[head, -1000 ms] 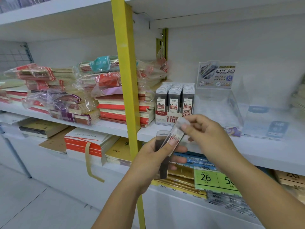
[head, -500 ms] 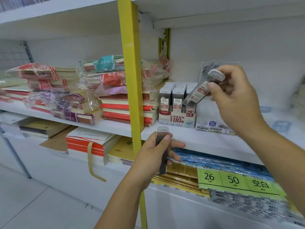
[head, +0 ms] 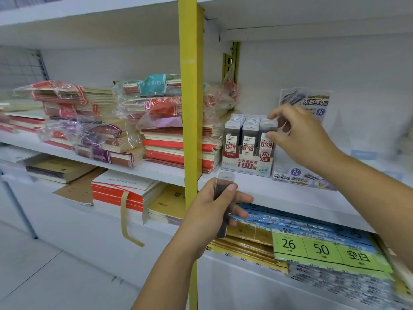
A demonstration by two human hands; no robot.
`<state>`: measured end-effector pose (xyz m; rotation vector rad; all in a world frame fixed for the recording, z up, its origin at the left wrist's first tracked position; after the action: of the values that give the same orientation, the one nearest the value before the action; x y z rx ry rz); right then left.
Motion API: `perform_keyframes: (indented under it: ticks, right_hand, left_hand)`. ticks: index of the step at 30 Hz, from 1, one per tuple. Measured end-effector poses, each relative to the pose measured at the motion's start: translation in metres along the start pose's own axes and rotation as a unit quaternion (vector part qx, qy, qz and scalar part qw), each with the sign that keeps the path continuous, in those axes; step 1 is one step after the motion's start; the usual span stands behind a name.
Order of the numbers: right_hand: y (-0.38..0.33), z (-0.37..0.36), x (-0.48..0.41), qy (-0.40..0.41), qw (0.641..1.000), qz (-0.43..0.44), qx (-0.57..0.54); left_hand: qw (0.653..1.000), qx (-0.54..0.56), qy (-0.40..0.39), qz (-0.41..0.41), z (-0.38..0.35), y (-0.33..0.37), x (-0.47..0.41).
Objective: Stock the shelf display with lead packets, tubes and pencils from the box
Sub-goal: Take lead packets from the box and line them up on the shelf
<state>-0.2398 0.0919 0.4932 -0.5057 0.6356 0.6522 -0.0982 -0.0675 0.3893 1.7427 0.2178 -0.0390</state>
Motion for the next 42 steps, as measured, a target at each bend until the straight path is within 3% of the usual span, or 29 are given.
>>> perform_keyframes:
  ticks: [9, 13, 20, 26, 31, 37, 42]
  right_hand:
    - [0.015, -0.020, 0.023, 0.055, 0.996, -0.043, 0.046]
    - [0.000, -0.015, 0.055, 0.101, 0.994, -0.026, -0.044]
    - [-0.028, -0.026, 0.099, -0.079, 0.962, -0.020, -0.259]
    - [-0.013, -0.019, 0.092, -0.037, 0.950, -0.060, -0.304]
    - [-0.005, -0.011, 0.090, -0.032, 0.924, -0.092, -0.370]
    - [-0.011, -0.014, 0.094, -0.073, 0.903, -0.100, -0.411]
    - [-0.012, -0.017, 0.092, 0.002, 0.901, -0.115, -0.418]
  left_hand:
    - [1.000, -0.005, 0.010, -0.012, 0.001, -0.002, -0.001]
    - [0.999, -0.035, 0.008, -0.032, -0.001, -0.004, -0.002]
    - [0.996, -0.071, -0.043, -0.034, -0.016, -0.009, -0.002]
    - [0.996, -0.067, -0.061, -0.003, -0.016, -0.019, -0.003]
    - [0.994, -0.105, -0.022, -0.003, -0.013, -0.022, -0.004]
    - [0.977, -0.175, 0.057, -0.110, -0.020, -0.021, -0.008]
    - [0.944, -0.259, 0.112, -0.172, -0.026, -0.022, -0.020]
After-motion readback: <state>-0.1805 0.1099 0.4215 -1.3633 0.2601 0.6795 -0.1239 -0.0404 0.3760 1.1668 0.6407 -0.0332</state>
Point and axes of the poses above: each hand's wrist, its own x-axis away from the middle knuckle, its own z-axis out of the back of the hand, y = z × x, the point moved 1 cm from there along -x, towards the middle knuckle, and after that the axes turned 6 degrees about x, right-handed, at the moved point
